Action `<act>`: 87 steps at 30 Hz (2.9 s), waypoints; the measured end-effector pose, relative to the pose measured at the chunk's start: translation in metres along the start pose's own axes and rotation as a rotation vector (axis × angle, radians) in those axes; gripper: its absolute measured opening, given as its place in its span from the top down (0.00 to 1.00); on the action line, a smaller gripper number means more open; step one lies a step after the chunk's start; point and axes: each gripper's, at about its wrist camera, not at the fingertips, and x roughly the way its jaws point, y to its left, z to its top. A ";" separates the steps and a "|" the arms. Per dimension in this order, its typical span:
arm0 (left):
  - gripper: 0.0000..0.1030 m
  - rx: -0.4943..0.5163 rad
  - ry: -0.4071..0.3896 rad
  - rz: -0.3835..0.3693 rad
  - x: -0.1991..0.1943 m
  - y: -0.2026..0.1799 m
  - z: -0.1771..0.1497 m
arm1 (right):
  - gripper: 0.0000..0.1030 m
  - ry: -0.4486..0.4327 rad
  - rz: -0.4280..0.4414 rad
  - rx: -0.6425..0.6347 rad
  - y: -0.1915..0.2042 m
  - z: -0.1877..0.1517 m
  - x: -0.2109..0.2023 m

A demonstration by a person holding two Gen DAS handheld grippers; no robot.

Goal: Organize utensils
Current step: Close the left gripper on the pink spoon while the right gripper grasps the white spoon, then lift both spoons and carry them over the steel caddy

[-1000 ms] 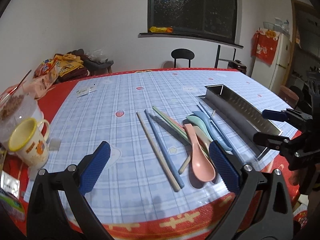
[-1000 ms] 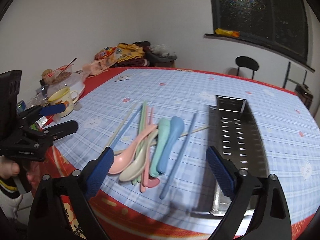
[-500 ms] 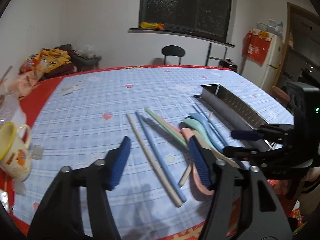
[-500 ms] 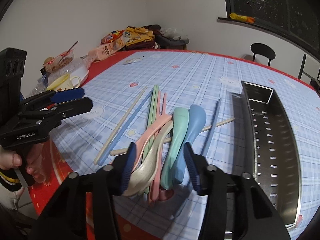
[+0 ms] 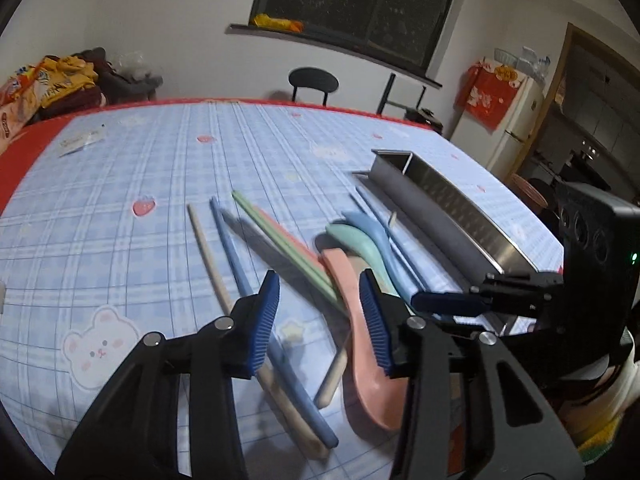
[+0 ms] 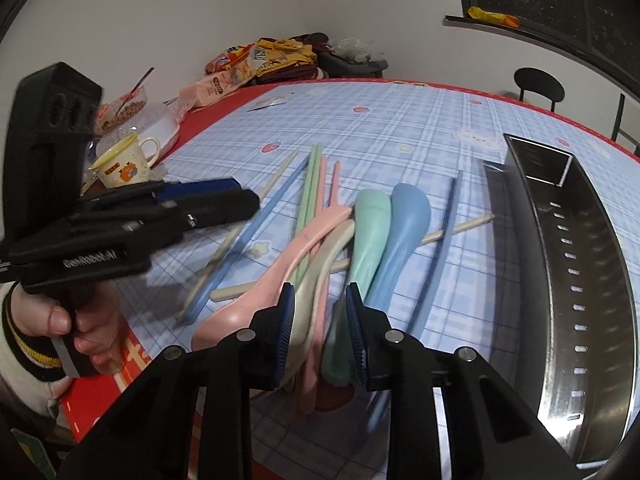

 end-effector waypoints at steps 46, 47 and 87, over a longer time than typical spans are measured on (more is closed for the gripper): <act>0.74 0.018 0.163 -0.110 0.038 -0.009 -0.012 | 0.96 -0.031 0.027 0.083 -0.015 -0.002 0.000; 0.74 0.013 0.166 -0.110 0.038 -0.008 -0.012 | 0.96 -0.029 0.027 0.084 -0.016 -0.002 0.000; 0.90 0.005 0.079 -0.149 0.023 -0.003 -0.012 | 0.96 -0.069 0.060 0.102 -0.018 -0.004 -0.007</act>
